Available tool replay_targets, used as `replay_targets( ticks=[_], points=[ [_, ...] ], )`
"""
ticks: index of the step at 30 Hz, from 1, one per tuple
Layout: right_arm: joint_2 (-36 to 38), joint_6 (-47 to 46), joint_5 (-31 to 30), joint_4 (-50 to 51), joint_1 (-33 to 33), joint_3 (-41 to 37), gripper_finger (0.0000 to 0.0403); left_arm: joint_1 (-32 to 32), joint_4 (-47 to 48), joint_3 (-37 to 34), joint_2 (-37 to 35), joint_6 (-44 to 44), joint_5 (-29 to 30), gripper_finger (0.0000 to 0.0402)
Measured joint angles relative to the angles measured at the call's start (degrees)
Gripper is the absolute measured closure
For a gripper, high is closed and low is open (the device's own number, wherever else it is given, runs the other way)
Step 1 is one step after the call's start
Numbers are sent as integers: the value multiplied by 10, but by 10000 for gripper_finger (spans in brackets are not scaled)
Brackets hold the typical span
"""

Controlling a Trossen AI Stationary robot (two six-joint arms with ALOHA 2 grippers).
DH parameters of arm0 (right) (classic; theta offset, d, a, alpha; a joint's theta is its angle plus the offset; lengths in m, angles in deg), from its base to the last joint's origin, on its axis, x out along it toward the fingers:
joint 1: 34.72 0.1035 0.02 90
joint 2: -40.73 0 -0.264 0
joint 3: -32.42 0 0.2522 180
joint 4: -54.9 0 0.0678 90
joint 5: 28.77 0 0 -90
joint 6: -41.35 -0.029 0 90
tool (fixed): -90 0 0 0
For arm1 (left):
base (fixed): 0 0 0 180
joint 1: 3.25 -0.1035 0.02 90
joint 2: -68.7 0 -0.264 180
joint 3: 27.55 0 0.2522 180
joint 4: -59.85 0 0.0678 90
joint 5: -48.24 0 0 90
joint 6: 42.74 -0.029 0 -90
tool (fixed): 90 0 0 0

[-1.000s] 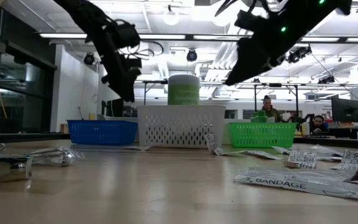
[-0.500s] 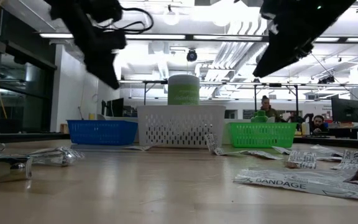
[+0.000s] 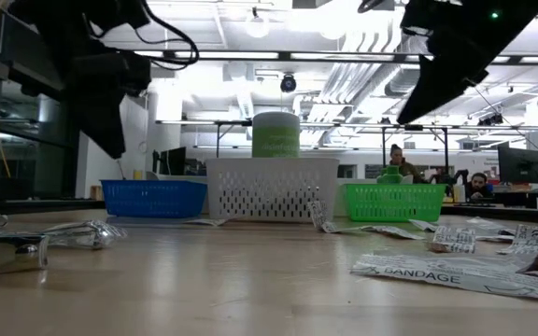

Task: Pick & Place Travel size toiletries
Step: Put the white bandage into the blue bin

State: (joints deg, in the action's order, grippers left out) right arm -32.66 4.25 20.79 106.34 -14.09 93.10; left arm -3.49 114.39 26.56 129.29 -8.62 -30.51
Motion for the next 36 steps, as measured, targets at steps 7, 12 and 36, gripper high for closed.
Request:
replay_targets(
  ticks=[7, 12, 36],
  points=[
    [0, -64, 26, 55, 11, 0, 141, 111, 20, -28, 0, 117, 12, 227],
    [0, -64, 23, 49, 22, 0, 141, 183, 31, -51, 0, 213, 5, 227],
    [0, -32, 22, 45, 26, 0, 141, 408, -39, -58, 83, 166, -39, 227]
  ],
)
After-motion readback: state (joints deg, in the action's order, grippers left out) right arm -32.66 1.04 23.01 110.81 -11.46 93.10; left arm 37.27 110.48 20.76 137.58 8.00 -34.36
